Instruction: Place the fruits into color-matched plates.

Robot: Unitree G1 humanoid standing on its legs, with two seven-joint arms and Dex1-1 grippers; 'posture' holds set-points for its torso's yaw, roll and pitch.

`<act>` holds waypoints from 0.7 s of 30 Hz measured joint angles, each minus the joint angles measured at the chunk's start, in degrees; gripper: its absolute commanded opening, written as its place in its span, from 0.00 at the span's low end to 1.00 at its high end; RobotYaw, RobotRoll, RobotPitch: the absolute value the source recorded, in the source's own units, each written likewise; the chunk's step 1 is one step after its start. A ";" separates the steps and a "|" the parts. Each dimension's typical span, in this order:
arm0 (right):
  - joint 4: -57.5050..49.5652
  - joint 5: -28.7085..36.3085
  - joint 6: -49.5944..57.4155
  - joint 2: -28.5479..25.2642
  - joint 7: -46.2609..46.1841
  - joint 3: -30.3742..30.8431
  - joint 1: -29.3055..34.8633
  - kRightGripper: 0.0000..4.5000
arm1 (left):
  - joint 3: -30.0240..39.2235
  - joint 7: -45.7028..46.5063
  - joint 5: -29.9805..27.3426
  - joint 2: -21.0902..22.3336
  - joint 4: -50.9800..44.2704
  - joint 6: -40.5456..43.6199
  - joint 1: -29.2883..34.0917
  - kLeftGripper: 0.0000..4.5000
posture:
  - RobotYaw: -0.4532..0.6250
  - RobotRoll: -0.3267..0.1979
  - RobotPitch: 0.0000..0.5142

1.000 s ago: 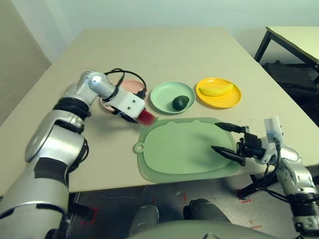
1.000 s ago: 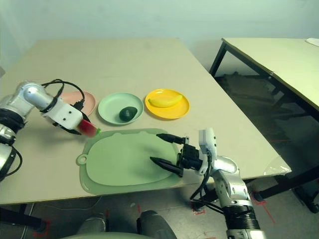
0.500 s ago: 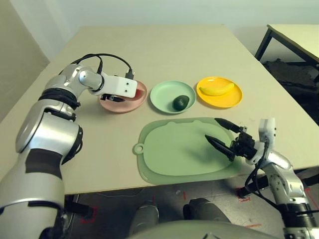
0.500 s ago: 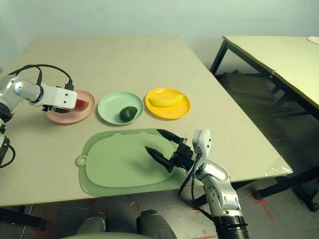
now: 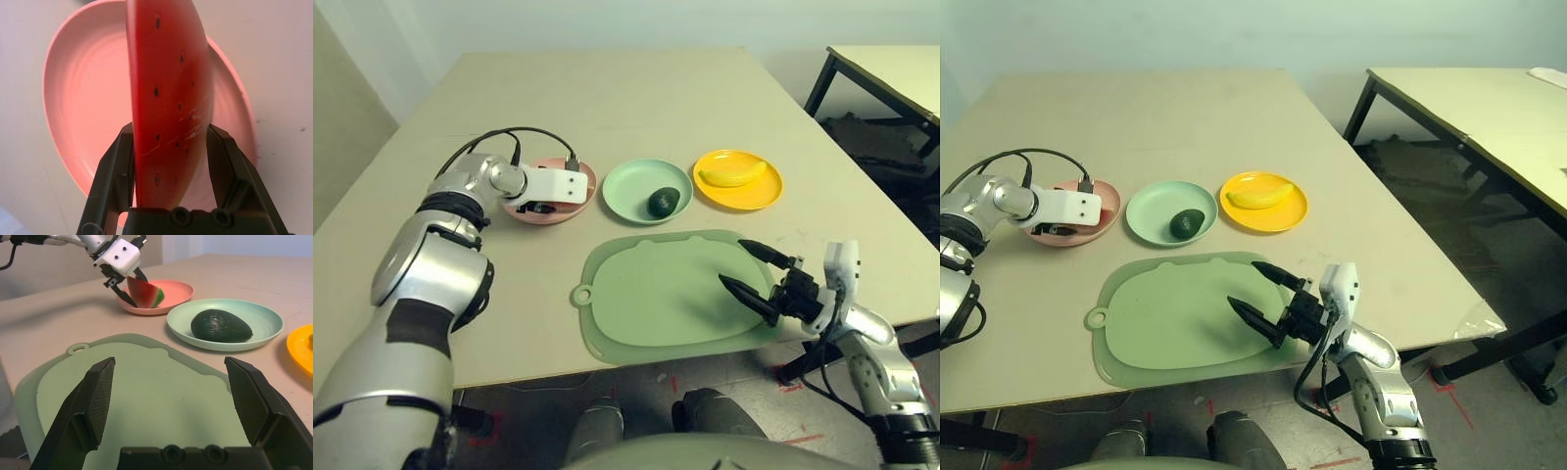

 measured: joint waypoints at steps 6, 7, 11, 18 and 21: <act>-1.07 -0.04 0.21 -0.23 0.15 0.40 0.18 1.00 | 0.76 -0.15 0.03 -0.21 -0.01 -0.09 -0.01 0.49 | 0.29 0.62 0.09; -1.19 -0.06 0.31 -0.23 0.14 0.55 0.20 1.00 | 0.86 -0.14 0.05 -0.21 -0.01 -0.09 -0.01 0.49 | 0.29 0.62 0.09; -1.45 -0.10 0.64 -0.23 0.07 1.31 0.23 1.00 | 0.94 -0.01 0.11 -0.20 0.00 -0.08 -0.01 0.49 | 0.29 0.62 0.11; -1.60 -0.10 0.69 -0.59 0.26 1.69 1.18 1.00 | 0.94 0.43 0.30 -0.20 -0.01 -0.03 -0.01 0.72 | 0.30 0.62 0.12; -1.60 -0.10 0.69 -0.89 0.32 1.77 1.18 1.00 | 0.96 1.06 0.35 -0.17 -0.02 0.01 -0.02 0.96 | 0.30 0.62 0.12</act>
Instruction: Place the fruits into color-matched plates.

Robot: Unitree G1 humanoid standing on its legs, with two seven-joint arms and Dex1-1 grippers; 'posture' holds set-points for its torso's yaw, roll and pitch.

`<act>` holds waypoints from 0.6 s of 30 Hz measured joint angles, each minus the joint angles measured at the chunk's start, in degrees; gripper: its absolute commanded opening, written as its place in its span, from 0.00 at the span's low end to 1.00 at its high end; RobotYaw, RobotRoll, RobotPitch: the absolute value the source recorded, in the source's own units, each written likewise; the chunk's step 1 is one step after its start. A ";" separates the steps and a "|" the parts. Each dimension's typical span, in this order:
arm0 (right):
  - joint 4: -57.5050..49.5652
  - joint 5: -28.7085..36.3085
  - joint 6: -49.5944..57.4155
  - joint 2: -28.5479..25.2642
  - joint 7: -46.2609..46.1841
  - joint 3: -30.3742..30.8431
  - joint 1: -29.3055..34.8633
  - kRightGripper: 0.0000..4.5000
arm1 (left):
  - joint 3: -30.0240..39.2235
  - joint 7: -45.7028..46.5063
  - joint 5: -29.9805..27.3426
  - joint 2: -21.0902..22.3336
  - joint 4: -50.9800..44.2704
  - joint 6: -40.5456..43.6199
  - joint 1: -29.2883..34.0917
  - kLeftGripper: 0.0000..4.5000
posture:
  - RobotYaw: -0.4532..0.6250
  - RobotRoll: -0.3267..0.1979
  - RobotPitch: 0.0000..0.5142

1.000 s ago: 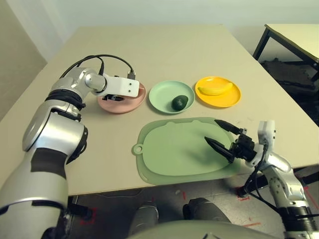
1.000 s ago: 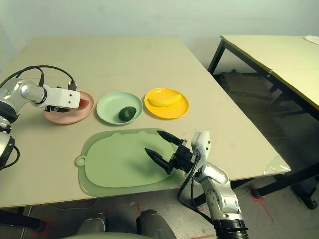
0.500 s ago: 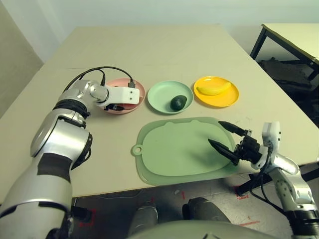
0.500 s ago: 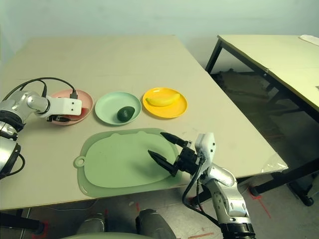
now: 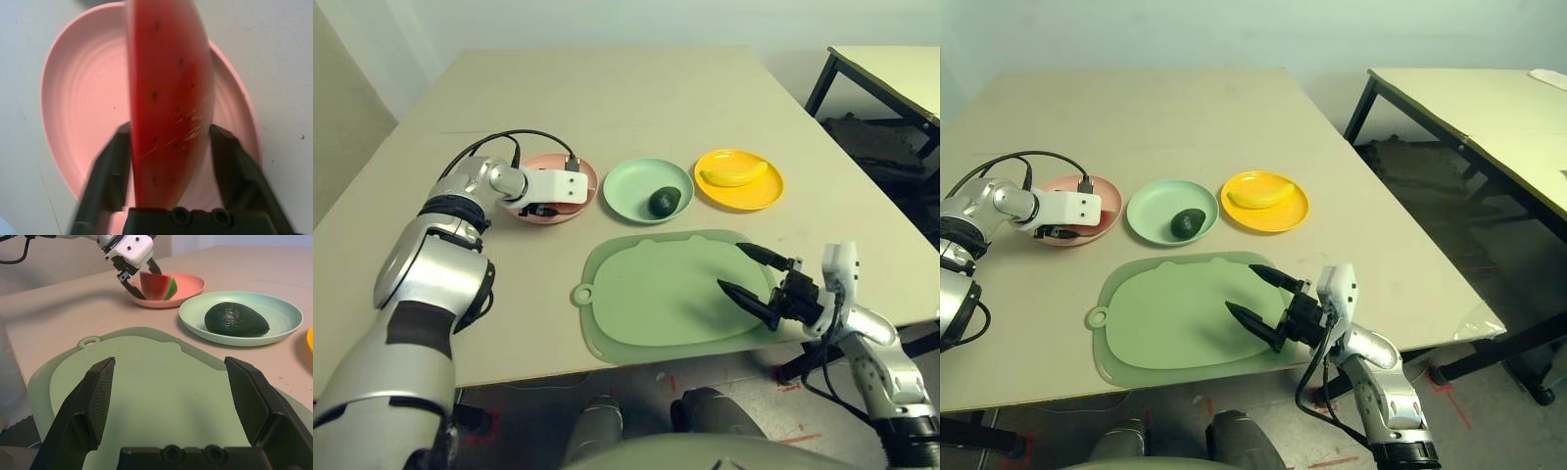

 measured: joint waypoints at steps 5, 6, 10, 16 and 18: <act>0.00 -0.08 0.03 -0.01 -0.07 0.55 -0.17 1.00 | 0.00 0.28 0.04 0.13 -0.01 0.01 0.00 0.99 | 0.30 0.62 0.12; -0.02 -0.09 0.06 0.00 -0.12 0.70 -0.25 1.00 | 0.00 0.40 0.06 0.23 -0.01 0.02 0.00 0.99 | 0.30 0.62 0.12; -0.14 -0.09 0.26 0.02 -0.18 0.87 -0.27 1.00 | -0.01 0.57 0.08 0.42 -0.01 0.01 0.00 0.99 | 0.31 0.62 0.12; -0.06 -0.09 0.45 0.02 -0.10 0.91 -1.82 1.00 | 0.19 0.36 0.02 1.18 -0.01 -0.19 -0.11 0.99 | 0.32 0.62 0.09; 0.27 -0.11 0.45 0.02 -0.01 0.92 -2.61 1.00 | 0.49 -0.13 -0.02 1.63 -0.01 -0.29 -0.47 0.99 | 0.33 0.62 0.08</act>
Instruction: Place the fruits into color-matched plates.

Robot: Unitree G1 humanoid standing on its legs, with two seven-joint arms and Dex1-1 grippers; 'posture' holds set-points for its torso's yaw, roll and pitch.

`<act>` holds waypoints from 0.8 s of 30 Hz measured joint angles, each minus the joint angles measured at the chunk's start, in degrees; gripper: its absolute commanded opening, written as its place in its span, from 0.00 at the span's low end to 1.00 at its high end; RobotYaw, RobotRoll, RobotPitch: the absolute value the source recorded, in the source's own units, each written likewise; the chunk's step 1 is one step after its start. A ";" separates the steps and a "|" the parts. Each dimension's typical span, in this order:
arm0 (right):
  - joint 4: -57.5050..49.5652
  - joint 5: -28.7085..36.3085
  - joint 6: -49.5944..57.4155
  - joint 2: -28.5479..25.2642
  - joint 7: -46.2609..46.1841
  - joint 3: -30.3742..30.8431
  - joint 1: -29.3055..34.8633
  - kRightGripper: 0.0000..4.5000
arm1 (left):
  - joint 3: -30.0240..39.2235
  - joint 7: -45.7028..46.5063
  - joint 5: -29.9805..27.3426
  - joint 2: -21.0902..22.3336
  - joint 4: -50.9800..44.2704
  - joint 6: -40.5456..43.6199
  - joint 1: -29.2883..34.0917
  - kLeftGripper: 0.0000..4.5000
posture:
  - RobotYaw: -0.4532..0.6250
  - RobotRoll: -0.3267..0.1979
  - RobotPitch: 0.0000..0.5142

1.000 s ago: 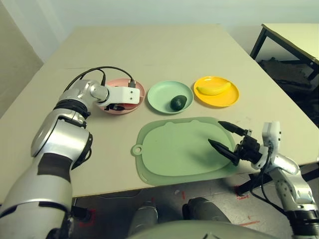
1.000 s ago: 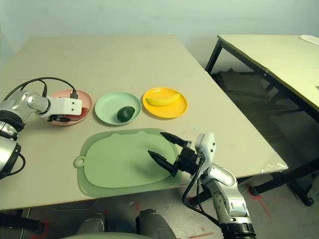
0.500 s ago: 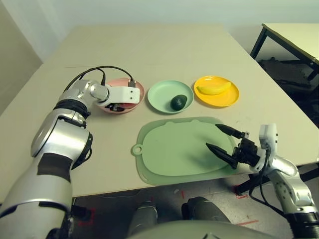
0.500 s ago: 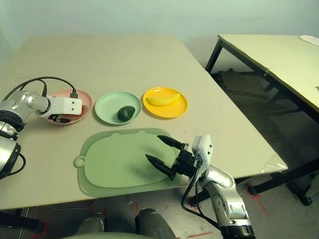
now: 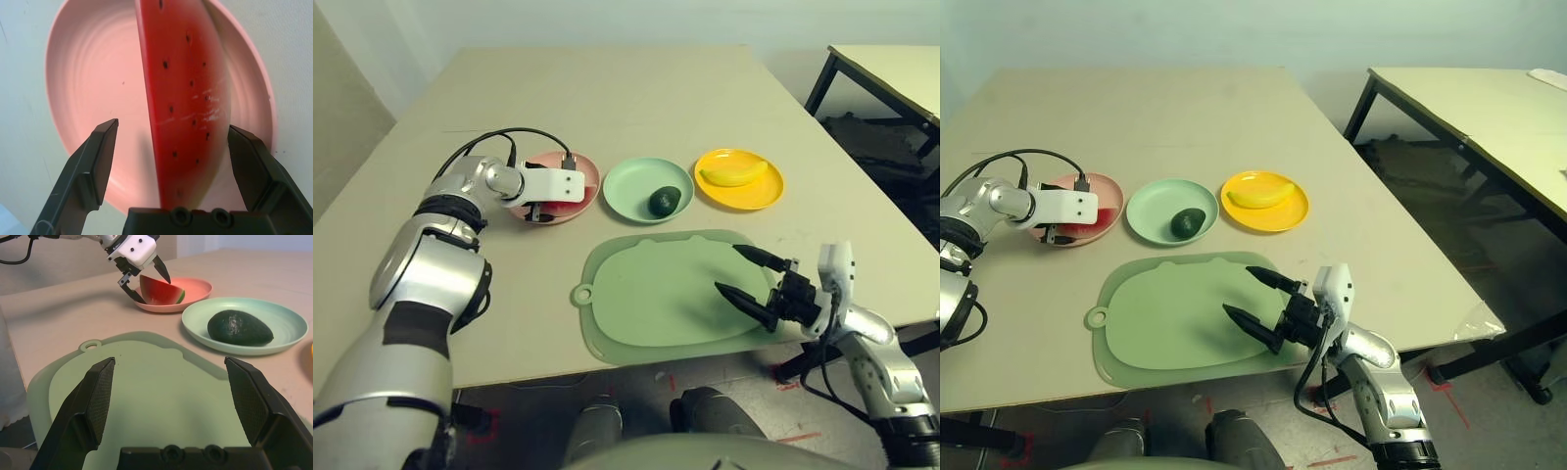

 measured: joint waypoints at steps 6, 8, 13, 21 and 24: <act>2.39 -0.48 -0.31 0.70 0.95 1.05 -2.62 1.00 | 0.90 -1.28 -0.11 0.97 -0.05 -0.35 -2.59 0.99 | 0.35 0.62 0.06; 3.28 -0.92 -0.59 1.19 1.27 1.68 -3.46 1.00 | 1.05 -1.87 -0.15 1.42 -0.07 -0.51 -3.24 0.99 | 0.36 0.62 0.05; 5.35 -1.52 -1.60 2.03 1.97 2.22 -5.45 1.00 | 1.40 -3.22 -0.28 2.59 -0.12 -1.12 -4.05 0.99 | 0.37 0.62 0.02; 7.31 -2.19 -2.71 2.06 2.30 1.82 -5.59 1.00 | 9.92 -8.97 -8.03 4.90 -0.87 -1.08 -3.89 0.99 | 0.36 0.62 0.03; 7.93 -2.37 -4.30 1.78 1.86 0.89 -4.65 1.00 | 16.59 -11.09 -14.99 6.66 -2.96 0.49 -0.47 0.99 | 0.35 0.62 0.03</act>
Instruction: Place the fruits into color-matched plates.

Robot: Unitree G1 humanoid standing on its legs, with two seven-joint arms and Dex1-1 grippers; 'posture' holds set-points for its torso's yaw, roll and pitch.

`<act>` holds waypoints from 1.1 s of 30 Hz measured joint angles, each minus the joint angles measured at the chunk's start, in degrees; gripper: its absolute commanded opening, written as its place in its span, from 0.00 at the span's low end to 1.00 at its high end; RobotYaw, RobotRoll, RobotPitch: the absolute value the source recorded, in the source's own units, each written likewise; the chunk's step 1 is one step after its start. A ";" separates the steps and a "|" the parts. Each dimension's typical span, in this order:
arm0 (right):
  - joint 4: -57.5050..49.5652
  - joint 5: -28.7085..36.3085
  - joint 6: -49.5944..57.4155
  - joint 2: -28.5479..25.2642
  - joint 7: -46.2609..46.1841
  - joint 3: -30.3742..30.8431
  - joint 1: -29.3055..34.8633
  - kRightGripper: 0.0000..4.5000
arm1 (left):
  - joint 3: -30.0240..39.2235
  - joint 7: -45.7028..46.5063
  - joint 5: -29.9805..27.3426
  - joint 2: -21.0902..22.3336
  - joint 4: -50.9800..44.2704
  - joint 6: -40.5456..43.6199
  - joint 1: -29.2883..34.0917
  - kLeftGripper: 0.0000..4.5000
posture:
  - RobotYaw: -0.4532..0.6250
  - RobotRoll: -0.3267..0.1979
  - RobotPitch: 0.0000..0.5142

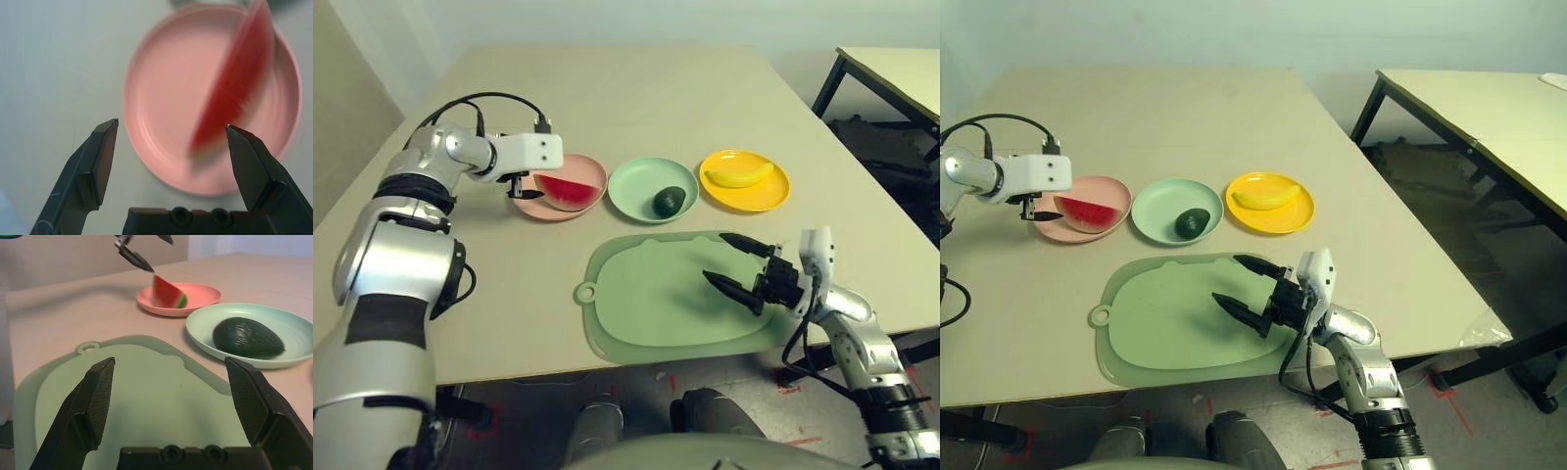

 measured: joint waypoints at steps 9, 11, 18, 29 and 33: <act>8.27 2.85 -3.83 -1.68 -1.56 -9.85 0.16 1.00 | 21.15 -0.12 -23.58 2.66 -32.81 13.85 31.59 0.99 | 0.43 0.62 0.05; 11.45 4.39 -3.85 -3.48 -1.99 -14.16 0.08 1.00 | 25.90 3.38 -28.28 0.62 -43.35 19.70 41.41 0.99 | 0.44 0.62 0.07; 26.10 4.20 -10.21 -5.38 -3.37 -21.69 -3.18 1.00 | 36.62 19.53 -38.86 -12.57 -69.50 32.27 61.85 0.99 | 0.48 0.62 0.11; 44.25 1.51 -19.33 -7.41 -6.41 -24.39 -10.79 1.00 | 39.03 24.88 -43.03 -18.14 -68.94 33.17 67.89 0.99 | 0.49 0.62 0.09; 51.24 1.46 -21.21 -9.78 -10.27 -27.18 -13.44 1.00 | 39.52 25.22 -44.10 -18.57 -66.79 33.19 67.57 0.99 | 0.51 0.62 0.10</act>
